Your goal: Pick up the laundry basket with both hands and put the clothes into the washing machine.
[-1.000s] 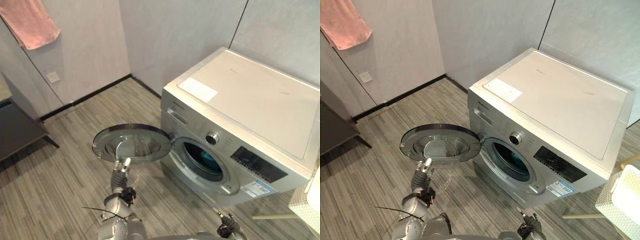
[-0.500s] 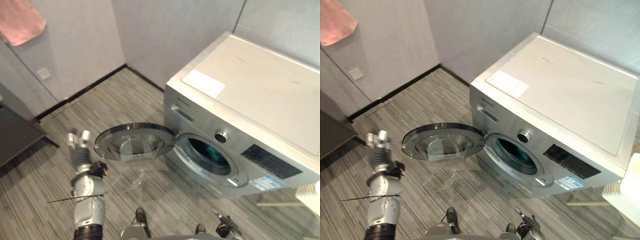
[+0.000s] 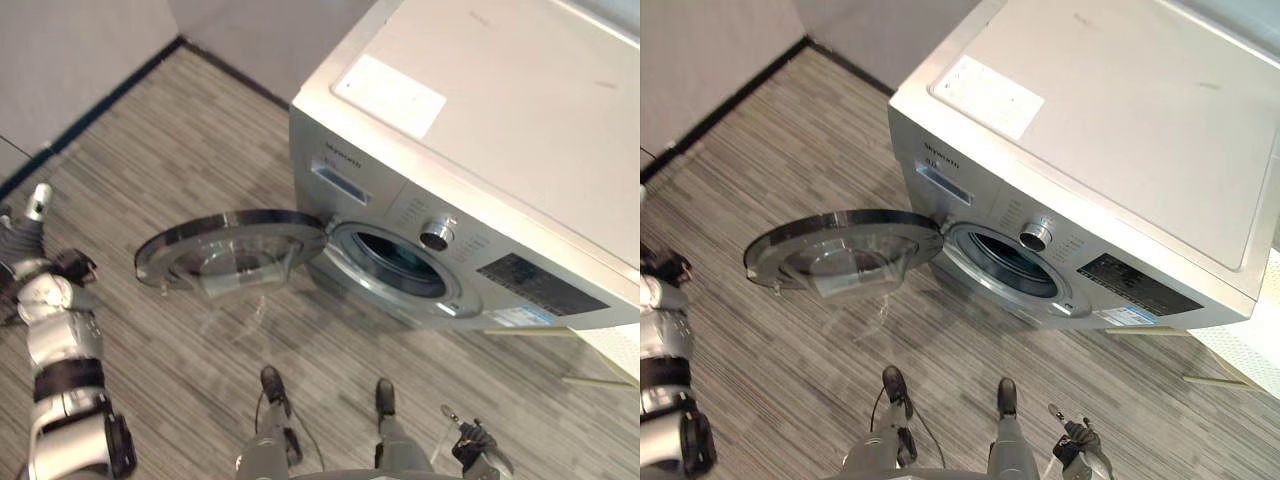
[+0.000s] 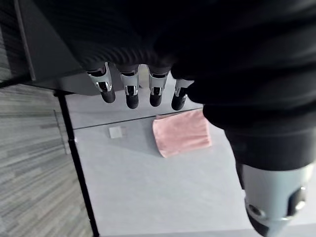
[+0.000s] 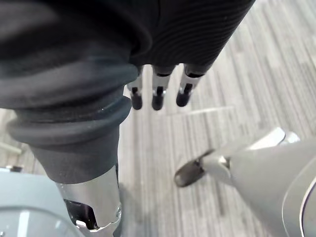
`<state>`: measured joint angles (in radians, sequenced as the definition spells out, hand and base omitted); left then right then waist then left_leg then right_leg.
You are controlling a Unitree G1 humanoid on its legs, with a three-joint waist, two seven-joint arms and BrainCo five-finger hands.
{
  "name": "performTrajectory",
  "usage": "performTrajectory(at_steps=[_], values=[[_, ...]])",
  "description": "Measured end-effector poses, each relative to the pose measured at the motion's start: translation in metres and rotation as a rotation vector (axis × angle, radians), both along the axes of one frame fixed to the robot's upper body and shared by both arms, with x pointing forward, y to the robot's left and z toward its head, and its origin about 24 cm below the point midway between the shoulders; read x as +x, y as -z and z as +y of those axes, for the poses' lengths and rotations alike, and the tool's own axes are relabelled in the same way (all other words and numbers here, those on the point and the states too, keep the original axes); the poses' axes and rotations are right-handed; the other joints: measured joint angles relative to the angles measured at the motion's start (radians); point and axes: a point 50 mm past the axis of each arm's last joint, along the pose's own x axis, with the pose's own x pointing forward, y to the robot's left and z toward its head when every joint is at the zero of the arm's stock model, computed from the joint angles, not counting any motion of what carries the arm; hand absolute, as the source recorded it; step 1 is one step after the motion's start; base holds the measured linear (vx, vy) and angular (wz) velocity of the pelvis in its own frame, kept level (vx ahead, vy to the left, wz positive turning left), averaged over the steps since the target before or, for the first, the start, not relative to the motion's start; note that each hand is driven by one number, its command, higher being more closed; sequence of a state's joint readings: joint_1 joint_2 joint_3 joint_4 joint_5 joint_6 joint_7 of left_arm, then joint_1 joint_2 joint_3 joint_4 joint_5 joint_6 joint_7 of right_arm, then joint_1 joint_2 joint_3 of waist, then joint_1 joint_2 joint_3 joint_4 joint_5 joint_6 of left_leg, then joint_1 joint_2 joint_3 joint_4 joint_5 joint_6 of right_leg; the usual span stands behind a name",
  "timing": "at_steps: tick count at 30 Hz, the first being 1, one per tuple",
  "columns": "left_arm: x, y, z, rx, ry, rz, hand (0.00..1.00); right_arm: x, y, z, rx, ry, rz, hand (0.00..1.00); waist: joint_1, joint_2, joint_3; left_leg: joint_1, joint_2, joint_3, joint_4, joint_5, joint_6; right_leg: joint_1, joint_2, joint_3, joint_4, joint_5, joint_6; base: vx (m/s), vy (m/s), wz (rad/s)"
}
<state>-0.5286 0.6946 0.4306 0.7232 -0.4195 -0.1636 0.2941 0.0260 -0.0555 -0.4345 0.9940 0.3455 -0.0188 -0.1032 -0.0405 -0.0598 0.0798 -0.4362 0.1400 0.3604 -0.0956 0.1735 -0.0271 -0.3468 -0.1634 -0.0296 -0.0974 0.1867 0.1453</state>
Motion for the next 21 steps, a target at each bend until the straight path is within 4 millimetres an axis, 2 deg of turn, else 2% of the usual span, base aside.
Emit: performTrajectory(at_steps=[2, 4, 7, 8, 10, 13, 14, 17, 21], values=[[0.011, -0.013, 0.002, 0.000, 0.010, 0.005, 0.00, 0.009, -0.002, 0.003, 0.007, 0.003, -0.026, 0.00, 0.003, -0.004, 0.033, -0.046, 0.035, -0.006, 0.000, 0.017, -0.001, -0.049, 0.036, 0.004, 0.000, 0.058, -0.004, -0.06, 0.013, -0.16], [0.017, -0.012, 0.000, -0.022, 0.018, 0.020, 0.00, 0.017, -0.005, 0.006, 0.014, 0.003, -0.058, 0.00, 0.002, -0.009, 0.054, -0.068, 0.054, -0.006, -0.001, 0.022, -0.001, -0.075, 0.048, 0.005, 0.000, 0.086, -0.010, -0.06, 0.019, -0.20], [0.027, 0.004, -0.008, -0.099, 0.051, 0.083, 0.00, 0.034, -0.013, 0.015, 0.024, -0.009, -0.134, 0.00, 0.006, -0.017, 0.097, -0.090, 0.079, 0.001, -0.002, 0.023, -0.006, -0.109, 0.065, 0.005, -0.002, 0.141, -0.019, -0.07, 0.054, -0.24], [0.033, 0.011, -0.017, -0.119, 0.079, 0.102, 0.00, 0.039, -0.015, 0.020, 0.028, -0.024, -0.155, 0.00, 0.010, -0.022, 0.113, -0.091, 0.089, 0.002, -0.007, 0.021, -0.007, -0.112, 0.075, 0.004, -0.002, 0.156, -0.021, -0.08, 0.074, -0.17], [0.041, 0.023, -0.032, -0.147, 0.110, 0.119, 0.00, 0.044, -0.018, 0.026, 0.040, -0.038, -0.177, 0.00, 0.017, -0.034, 0.124, -0.091, 0.100, 0.002, -0.006, 0.020, -0.007, -0.114, 0.084, 0.002, -0.002, 0.160, -0.023, -0.06, 0.051, -0.10], [0.044, 0.030, -0.042, -0.128, 0.123, 0.139, 0.00, 0.051, -0.024, 0.027, 0.028, -0.036, -0.216, 0.00, 0.046, -0.035, 0.125, -0.093, 0.117, 0.005, -0.005, 0.026, -0.015, -0.121, 0.101, 0.002, -0.002, 0.160, -0.023, -0.03, 0.019, -0.14], [0.042, 0.039, -0.046, -0.103, 0.127, 0.167, 0.00, 0.054, -0.027, 0.027, 0.021, -0.047, -0.234, 0.00, 0.060, -0.034, 0.126, -0.093, 0.122, 0.013, -0.004, 0.027, -0.018, -0.128, 0.105, 0.002, -0.002, 0.160, -0.022, -0.01, 0.007, -0.21], [0.034, 0.059, -0.049, -0.089, 0.126, 0.216, 0.00, 0.058, -0.030, 0.023, 0.006, -0.057, -0.250, 0.00, 0.062, -0.024, 0.129, -0.091, 0.122, 0.016, -0.001, 0.036, -0.029, -0.128, 0.105, 0.002, -0.002, 0.158, -0.020, 0.01, 0.007, -0.08], [0.023, 0.097, -0.066, -0.132, 0.151, 0.285, 0.00, 0.056, -0.028, 0.023, 0.010, -0.058, -0.234, 0.00, 0.071, -0.022, 0.130, -0.058, 0.089, 0.035, 0.000, 0.038, -0.031, -0.100, 0.070, 0.003, -0.002, 0.108, 0.022, 0.01, 0.009, 0.06]])
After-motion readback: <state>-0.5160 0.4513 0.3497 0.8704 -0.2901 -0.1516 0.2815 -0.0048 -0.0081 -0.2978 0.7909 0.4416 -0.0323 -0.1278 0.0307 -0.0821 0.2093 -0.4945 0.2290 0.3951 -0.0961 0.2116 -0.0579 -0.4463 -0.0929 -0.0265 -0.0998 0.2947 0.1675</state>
